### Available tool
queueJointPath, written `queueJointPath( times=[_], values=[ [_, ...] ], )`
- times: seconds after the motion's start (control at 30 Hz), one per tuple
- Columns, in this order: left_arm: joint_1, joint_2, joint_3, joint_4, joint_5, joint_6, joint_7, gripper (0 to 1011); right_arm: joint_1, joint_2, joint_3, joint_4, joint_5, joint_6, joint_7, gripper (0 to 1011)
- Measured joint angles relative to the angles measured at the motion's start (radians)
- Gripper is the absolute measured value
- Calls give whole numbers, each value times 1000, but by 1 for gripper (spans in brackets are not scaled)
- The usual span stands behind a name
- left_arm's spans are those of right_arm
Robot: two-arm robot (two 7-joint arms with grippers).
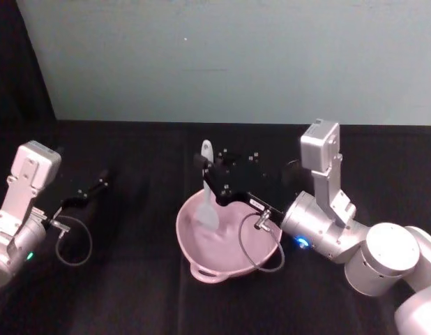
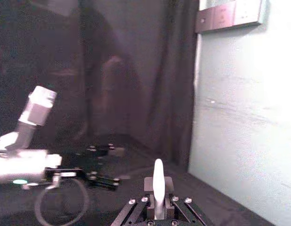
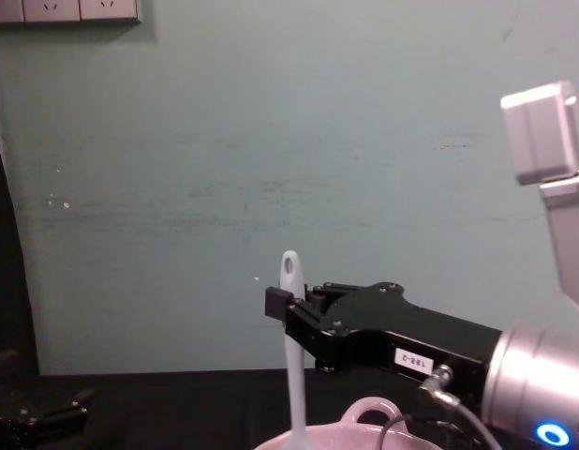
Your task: Use the one hand to pick up the spoon and stir the clear water in the bowl.
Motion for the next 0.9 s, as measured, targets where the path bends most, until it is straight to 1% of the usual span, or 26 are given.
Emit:
queueJointPath(
  times=[0.07, 0.2, 0.27, 0.3, 0.33, 0.4, 0.47, 0.5, 0.63, 0.7, 0.83, 0.9],
  values=[
    [0, 0, 0, 0, 0, 0, 0, 1005, 13, -14, 1, 27, -25, -16, -24, 116],
    [0, 0, 0, 0, 0, 0, 0, 1005, 22, -27, 13, 54, -53, -34, -53, 116],
    [0, 0, 0, 0, 0, 0, 0, 1005, 22, -28, 19, 57, -65, -41, -65, 116],
    [0, 0, 0, 0, 0, 0, 0, 1005, 21, -27, 25, 58, -79, -48, -78, 116],
    [0, 0, 0, 0, 0, 0, 0, 1005, 21, -27, 25, 58, -79, -48, -78, 116],
    [0, 0, 0, 0, 0, 0, 0, 1005, 14, -22, 42, 55, -93, -53, -91, 116],
    [0, 0, 0, 0, 0, 0, 0, 1005, 8, -16, 52, 48, -96, -53, -95, 116],
    [0, 0, 0, 0, 0, 0, 0, 1005, 1, -9, 62, 36, -97, -52, -96, 116],
    [0, 0, 0, 0, 0, 0, 0, 1005, -16, 8, 80, 12, -97, -44, -94, 116],
    [0, 0, 0, 0, 0, 0, 0, 1005, -30, 22, 93, -10, -90, -34, -89, 116],
    [0, 0, 0, 0, 0, 0, 0, 1005, -56, 51, 108, -47, -63, -19, -56, 116],
    [0, 0, 0, 0, 0, 0, 0, 1005, -71, 76, 110, -70, -29, -14, -8, 116]
  ],
)
